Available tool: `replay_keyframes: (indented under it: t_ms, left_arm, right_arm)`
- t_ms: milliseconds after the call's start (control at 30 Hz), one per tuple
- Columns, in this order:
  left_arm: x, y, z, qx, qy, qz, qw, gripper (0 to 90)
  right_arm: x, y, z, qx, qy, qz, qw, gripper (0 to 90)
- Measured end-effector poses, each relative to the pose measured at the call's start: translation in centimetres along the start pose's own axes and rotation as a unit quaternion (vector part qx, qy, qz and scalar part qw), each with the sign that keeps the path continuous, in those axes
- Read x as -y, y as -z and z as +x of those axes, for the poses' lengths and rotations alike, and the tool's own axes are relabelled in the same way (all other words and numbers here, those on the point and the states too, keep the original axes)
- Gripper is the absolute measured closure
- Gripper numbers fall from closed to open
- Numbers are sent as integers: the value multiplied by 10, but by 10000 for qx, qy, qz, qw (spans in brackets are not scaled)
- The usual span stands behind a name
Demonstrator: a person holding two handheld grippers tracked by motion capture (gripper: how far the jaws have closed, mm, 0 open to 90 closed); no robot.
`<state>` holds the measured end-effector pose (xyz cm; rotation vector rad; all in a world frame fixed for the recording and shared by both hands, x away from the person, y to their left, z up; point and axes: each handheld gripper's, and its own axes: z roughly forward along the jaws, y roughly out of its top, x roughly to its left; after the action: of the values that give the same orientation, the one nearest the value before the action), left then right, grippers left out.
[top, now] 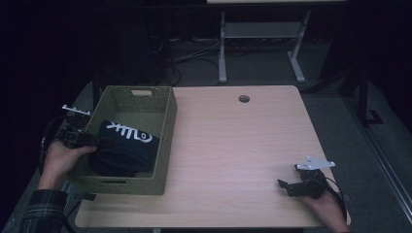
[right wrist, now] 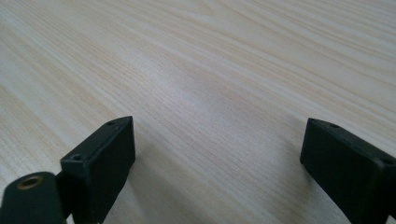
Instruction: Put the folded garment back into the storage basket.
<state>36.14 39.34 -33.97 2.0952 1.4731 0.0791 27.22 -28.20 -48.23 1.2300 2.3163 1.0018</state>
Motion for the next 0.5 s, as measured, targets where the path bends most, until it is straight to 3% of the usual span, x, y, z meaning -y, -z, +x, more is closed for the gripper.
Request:
replay_keyframes:
  t_ms: [200,500]
  left_arm:
    - [3,-8,6,-244,-3,123,9996,575]
    - [5,-15,9,-750,-94,373,9964,455]
  right_arm:
    - [0,0,0,-2,1,-2,10000,97]
    - [0,0,0,-1,4,-3,10000,97]
